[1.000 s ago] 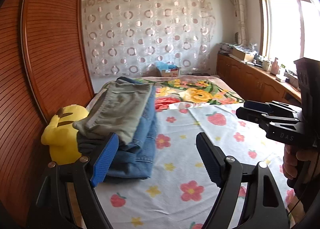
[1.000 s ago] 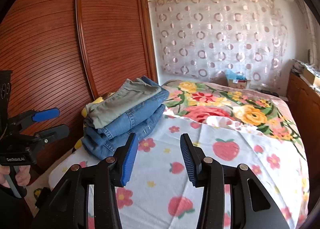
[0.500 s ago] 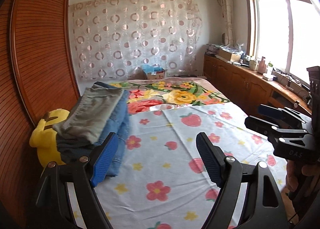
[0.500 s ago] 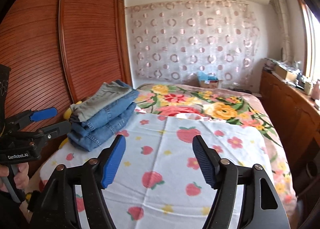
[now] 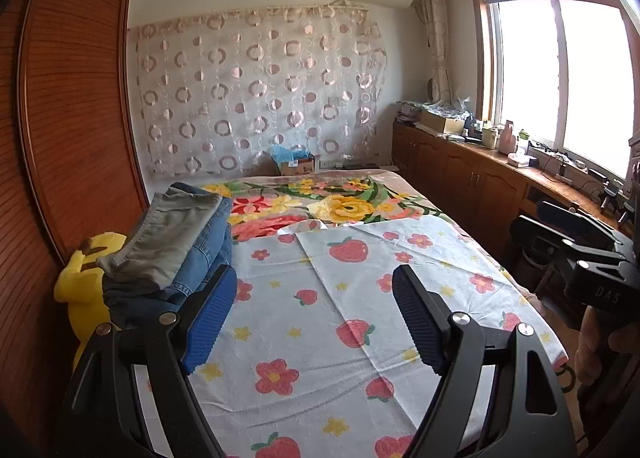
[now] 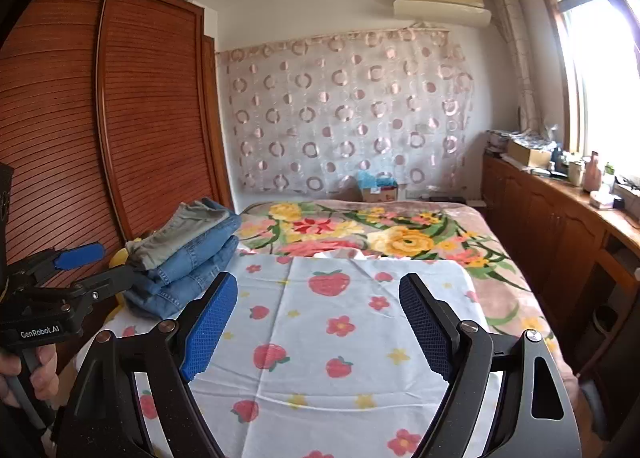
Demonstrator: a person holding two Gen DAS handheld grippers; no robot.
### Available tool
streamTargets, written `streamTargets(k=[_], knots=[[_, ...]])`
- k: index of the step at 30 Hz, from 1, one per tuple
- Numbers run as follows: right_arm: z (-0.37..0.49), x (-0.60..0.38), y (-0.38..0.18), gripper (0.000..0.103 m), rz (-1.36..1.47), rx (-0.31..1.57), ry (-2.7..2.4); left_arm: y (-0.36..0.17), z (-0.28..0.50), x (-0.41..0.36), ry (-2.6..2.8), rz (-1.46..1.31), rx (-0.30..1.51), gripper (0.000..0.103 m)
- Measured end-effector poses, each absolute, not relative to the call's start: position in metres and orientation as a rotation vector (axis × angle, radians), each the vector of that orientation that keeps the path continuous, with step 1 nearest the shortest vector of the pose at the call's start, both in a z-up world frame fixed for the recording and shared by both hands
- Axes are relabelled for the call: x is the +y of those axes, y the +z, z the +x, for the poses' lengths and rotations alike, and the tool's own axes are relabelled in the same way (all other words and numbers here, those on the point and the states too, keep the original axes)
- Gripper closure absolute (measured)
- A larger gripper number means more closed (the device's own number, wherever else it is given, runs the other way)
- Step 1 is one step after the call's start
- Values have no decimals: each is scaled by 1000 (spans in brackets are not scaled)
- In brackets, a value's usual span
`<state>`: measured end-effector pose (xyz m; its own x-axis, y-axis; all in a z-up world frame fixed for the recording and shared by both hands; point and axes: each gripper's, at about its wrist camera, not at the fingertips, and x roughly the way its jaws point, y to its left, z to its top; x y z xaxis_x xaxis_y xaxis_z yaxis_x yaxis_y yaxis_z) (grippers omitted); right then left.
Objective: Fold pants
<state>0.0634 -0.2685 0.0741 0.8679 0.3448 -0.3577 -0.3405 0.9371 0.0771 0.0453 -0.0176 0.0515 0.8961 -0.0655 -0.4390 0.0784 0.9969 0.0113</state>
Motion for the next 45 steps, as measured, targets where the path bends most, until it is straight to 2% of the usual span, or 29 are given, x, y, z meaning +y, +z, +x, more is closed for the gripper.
streamTargets(k=[16,45], knots=[[51,-273,57,18,34,371,347,51,40,-16,-67,24,440,22],[47,-279,59,18,30,353,338,52,39,-11,-69,22,441,22]])
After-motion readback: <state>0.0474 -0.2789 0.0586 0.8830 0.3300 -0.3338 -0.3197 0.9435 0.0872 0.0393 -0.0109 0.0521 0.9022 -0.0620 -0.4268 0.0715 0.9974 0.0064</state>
